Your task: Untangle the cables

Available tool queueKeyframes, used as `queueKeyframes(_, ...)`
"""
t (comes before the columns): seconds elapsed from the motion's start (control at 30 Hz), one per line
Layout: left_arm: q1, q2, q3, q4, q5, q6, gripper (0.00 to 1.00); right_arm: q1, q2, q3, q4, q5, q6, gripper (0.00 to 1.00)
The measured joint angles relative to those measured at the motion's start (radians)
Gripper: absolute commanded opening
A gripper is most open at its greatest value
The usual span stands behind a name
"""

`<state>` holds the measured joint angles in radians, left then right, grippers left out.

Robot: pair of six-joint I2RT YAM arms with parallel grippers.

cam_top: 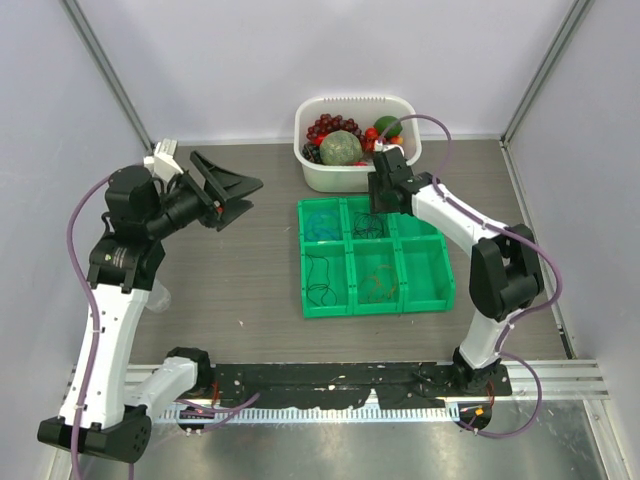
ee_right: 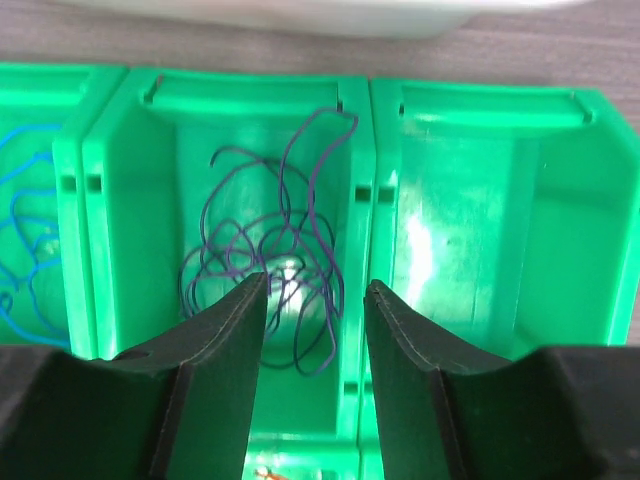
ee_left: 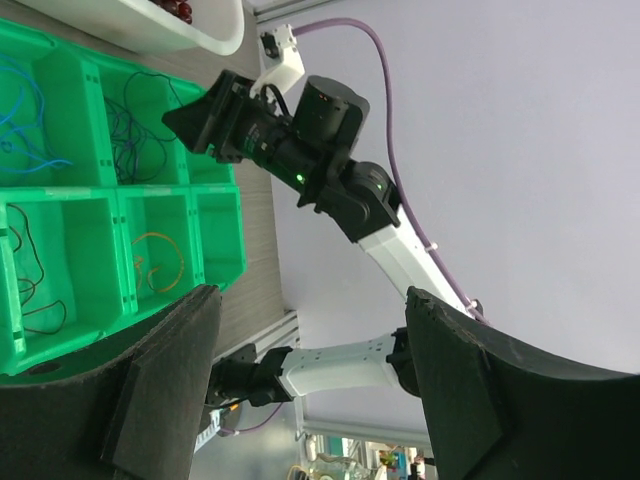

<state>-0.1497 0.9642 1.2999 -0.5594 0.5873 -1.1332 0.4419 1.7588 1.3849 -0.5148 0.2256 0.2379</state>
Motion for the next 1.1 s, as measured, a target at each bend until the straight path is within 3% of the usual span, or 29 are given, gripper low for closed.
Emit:
queueKeyframes(0.07,0.0,-0.014,-0.004,-0.001,0.0,-0.004,0.77,0.0,0.033,0.028,0.019,0.019,-0.008,0.41)
queueKeyframes(0.13,0.0,-0.024,-0.005,-0.002,0.0,-0.008,0.78,0.0,0.063,0.052,0.033,0.037,-0.018,0.23)
queueKeyframes(0.2,0.0,-0.031,-0.005,-0.002,0.0,-0.011,0.77,0.0,0.084,0.068,0.041,0.048,-0.028,0.13)
queueKeyframes(0.33,0.0,-0.033,-0.006,-0.002,0.0,-0.011,0.77,0.001,0.092,0.072,0.045,0.045,-0.023,0.01)
queueKeyframes(0.8,0.0,-0.032,-0.021,-0.006,0.005,-0.011,0.78,0.008,-0.001,-0.04,0.015,-0.294,0.197,0.01)
queueKeyframes(1.1,0.001,-0.033,-0.029,-0.006,0.016,-0.012,0.78,-0.019,0.052,-0.032,0.03,-0.381,0.329,0.01)
